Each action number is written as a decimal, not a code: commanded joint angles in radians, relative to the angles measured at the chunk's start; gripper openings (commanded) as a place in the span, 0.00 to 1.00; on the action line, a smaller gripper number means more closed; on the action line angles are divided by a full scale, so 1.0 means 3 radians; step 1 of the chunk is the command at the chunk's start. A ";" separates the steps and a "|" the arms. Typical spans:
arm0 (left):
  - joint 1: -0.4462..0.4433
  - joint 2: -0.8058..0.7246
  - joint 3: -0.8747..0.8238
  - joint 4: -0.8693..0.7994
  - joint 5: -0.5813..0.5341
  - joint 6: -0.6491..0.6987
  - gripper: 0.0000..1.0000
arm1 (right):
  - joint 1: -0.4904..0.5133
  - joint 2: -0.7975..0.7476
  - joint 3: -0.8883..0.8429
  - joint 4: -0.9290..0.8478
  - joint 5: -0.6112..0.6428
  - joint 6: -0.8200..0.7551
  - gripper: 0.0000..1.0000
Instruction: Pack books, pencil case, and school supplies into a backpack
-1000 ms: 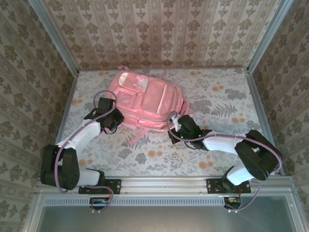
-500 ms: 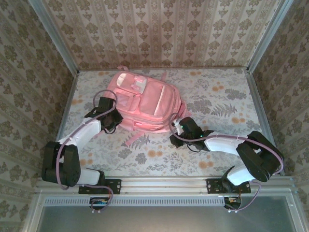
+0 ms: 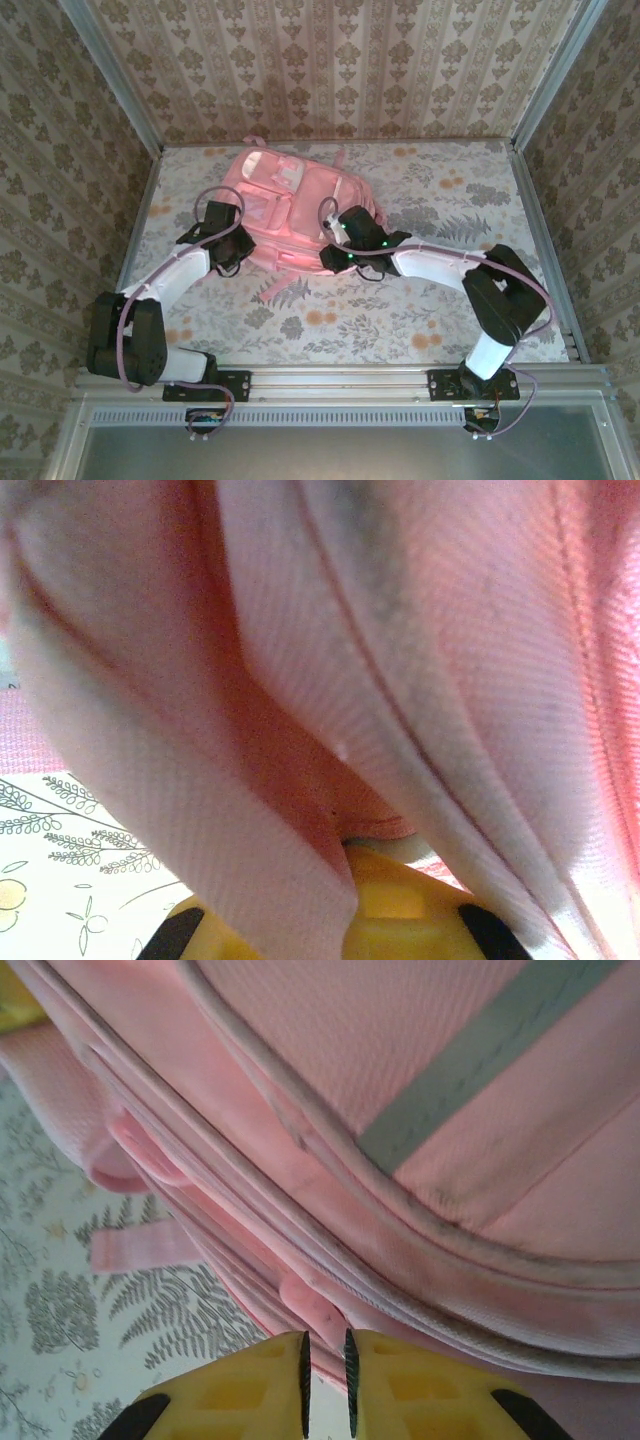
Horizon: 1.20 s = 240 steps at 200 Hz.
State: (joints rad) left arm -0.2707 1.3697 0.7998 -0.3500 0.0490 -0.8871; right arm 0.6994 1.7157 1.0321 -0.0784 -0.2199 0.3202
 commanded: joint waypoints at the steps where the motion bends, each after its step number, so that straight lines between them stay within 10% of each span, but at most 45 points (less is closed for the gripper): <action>1: 0.0018 0.0055 -0.0038 0.0243 0.0011 -0.0016 0.00 | 0.0102 0.0148 0.0238 -0.0284 -0.0184 -0.0006 0.21; 143: 0.0086 0.0172 -0.0058 0.0223 0.0042 -0.0052 0.00 | 0.0283 0.1128 0.1101 -0.1186 0.0054 -0.0029 0.46; 206: 0.0179 0.0023 0.0062 0.0205 0.0158 -0.0075 0.00 | 0.0439 0.1347 0.1078 -0.1667 0.1104 -0.0383 0.46; 240: 0.0179 -0.0012 0.0131 0.0172 0.0201 -0.0088 0.00 | 0.0509 0.1205 0.1110 -0.1595 0.1360 -0.0390 0.08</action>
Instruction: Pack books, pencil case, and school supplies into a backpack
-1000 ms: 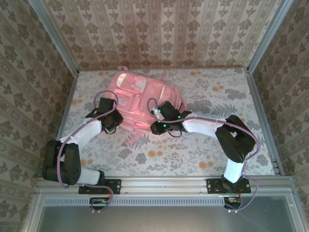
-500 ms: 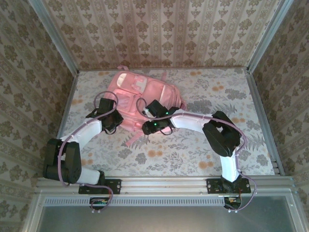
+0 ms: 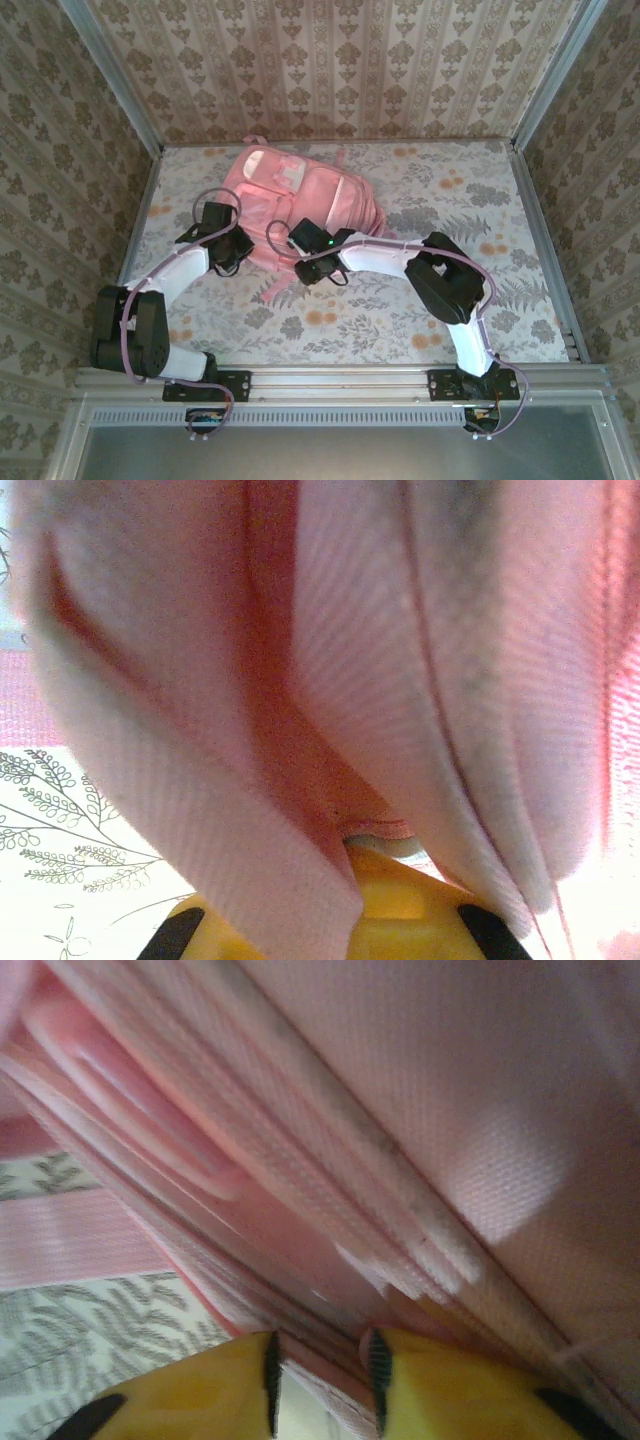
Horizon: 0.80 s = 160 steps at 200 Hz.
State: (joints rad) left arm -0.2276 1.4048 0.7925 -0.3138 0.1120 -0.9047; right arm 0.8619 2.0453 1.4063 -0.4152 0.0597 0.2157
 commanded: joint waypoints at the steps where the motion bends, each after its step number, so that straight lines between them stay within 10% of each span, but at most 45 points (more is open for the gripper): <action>1: 0.0034 -0.0130 0.0153 0.0052 -0.0009 -0.0028 0.00 | -0.0031 0.0088 -0.0145 -0.0454 0.0421 -0.0038 0.07; 79: 0.0142 -0.0279 0.0058 0.0053 -0.0086 -0.0087 0.00 | -0.0193 -0.2431 -0.2308 0.1887 0.0639 0.0534 0.00; 160: 0.0108 -0.0219 0.0165 0.0085 0.0136 0.0052 0.00 | -0.0203 -0.1412 -0.1513 0.1221 -0.0329 -0.1197 0.25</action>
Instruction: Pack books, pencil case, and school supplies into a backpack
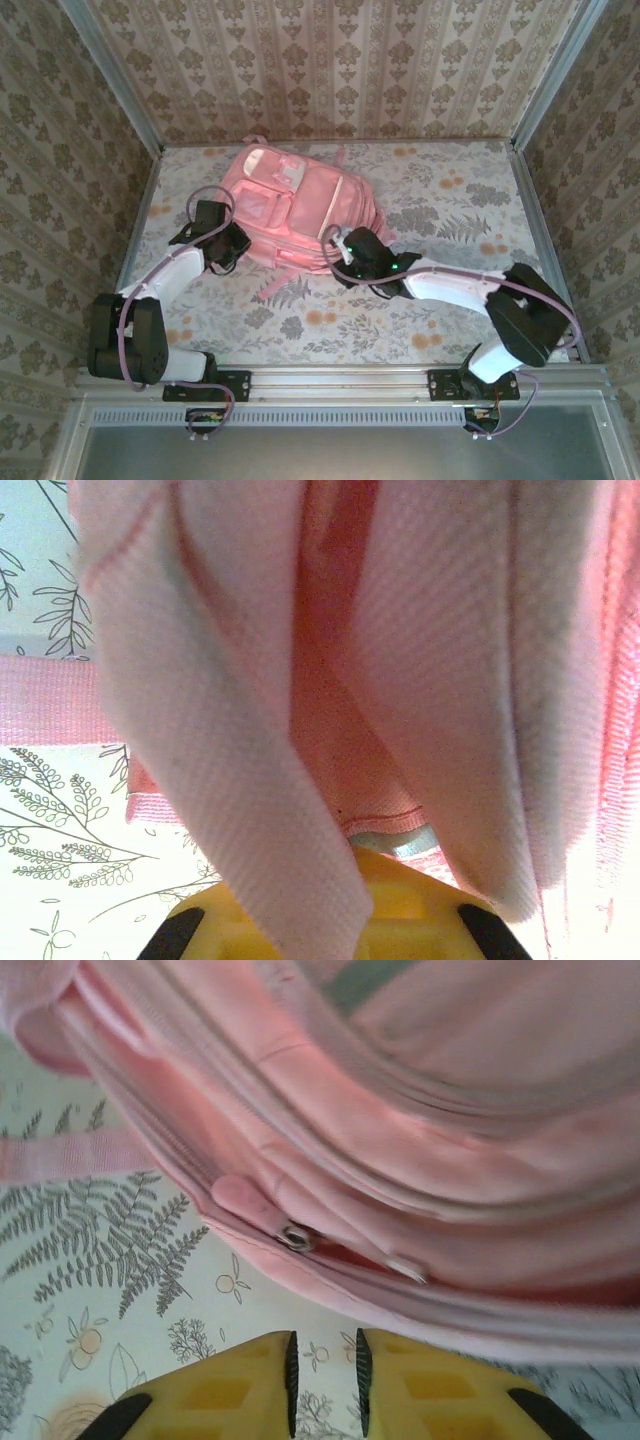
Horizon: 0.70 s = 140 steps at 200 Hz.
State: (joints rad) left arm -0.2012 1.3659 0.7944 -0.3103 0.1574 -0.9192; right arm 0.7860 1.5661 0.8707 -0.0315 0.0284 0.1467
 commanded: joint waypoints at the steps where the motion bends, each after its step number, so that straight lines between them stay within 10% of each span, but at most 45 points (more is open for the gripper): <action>1: 0.0024 -0.0089 0.0159 0.0073 -0.0017 0.0102 0.00 | 0.0052 0.0195 0.0273 -0.0043 -0.0224 -0.1012 0.25; 52: 0.0037 -0.0074 0.0091 0.0169 0.0048 0.0124 0.00 | 0.0050 0.0483 0.0429 0.0000 -0.0853 -0.2973 0.18; 140: 0.0109 -0.0106 0.0014 0.0219 0.0099 0.0114 0.00 | -0.0066 0.1282 0.1187 -0.0616 -0.0690 -0.3230 0.20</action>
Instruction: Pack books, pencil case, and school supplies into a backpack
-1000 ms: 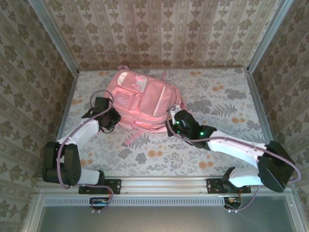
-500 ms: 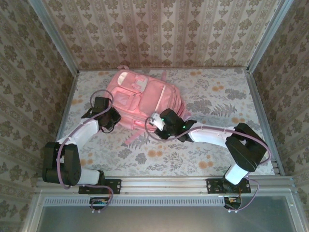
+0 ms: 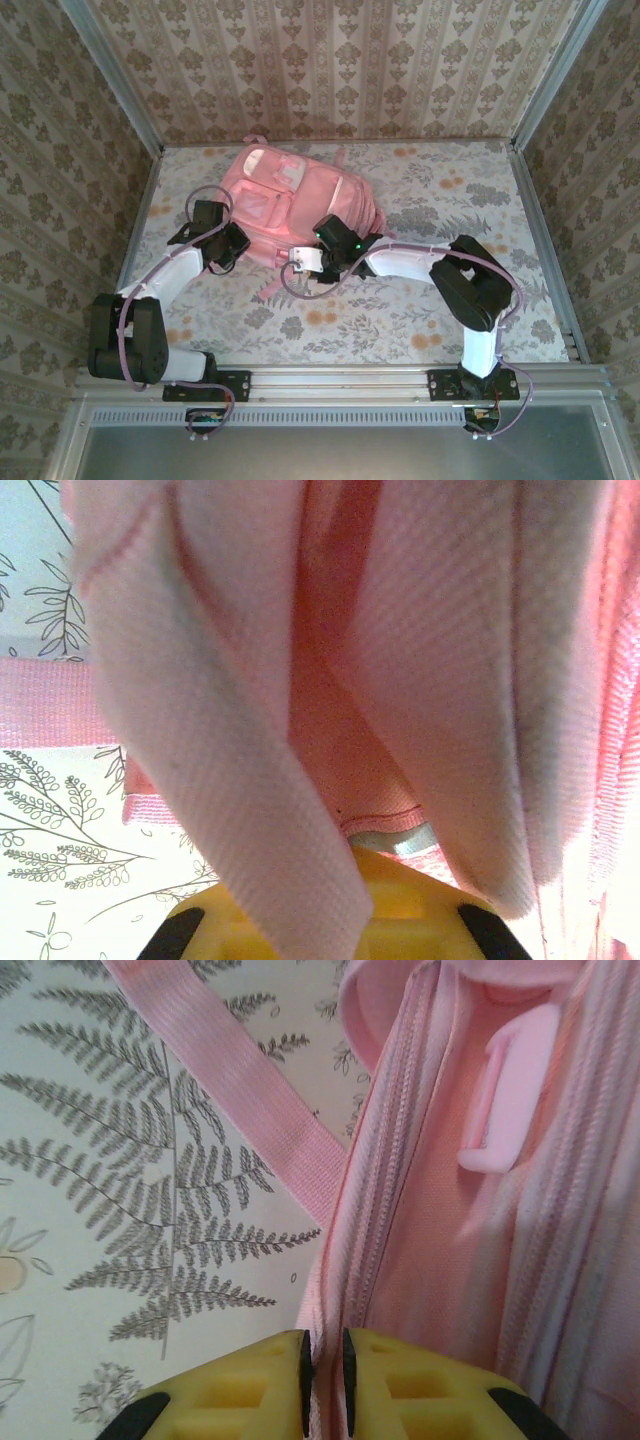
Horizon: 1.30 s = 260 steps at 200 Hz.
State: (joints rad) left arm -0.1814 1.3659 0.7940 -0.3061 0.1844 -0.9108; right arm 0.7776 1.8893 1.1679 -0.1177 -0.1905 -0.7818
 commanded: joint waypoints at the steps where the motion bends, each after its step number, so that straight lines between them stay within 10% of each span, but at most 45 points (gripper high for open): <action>1: 0.0042 -0.0108 0.0016 0.0204 0.0011 0.0086 0.00 | -0.0040 0.0216 0.0205 -0.0339 0.0051 -0.0137 0.20; 70: 0.0074 -0.0044 -0.0039 0.0315 0.0065 0.0035 0.00 | -0.0050 0.0482 0.0295 -0.0142 0.0950 -0.0088 0.40; 124: 0.0151 -0.0094 -0.0080 0.0295 0.0012 0.0015 0.00 | -0.0061 0.0474 0.0344 -0.0454 0.0970 0.0188 0.00; 260: 0.0237 -0.0160 -0.0086 0.0203 -0.0083 -0.0026 0.00 | -0.0255 -0.0906 -0.0865 0.0540 0.0605 0.1410 0.00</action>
State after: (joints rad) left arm -0.1326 1.3655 0.7654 -0.2543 0.2279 -0.9123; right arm 0.7067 1.6489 0.9199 0.0273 -0.0113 -0.4496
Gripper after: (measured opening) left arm 0.067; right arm 0.058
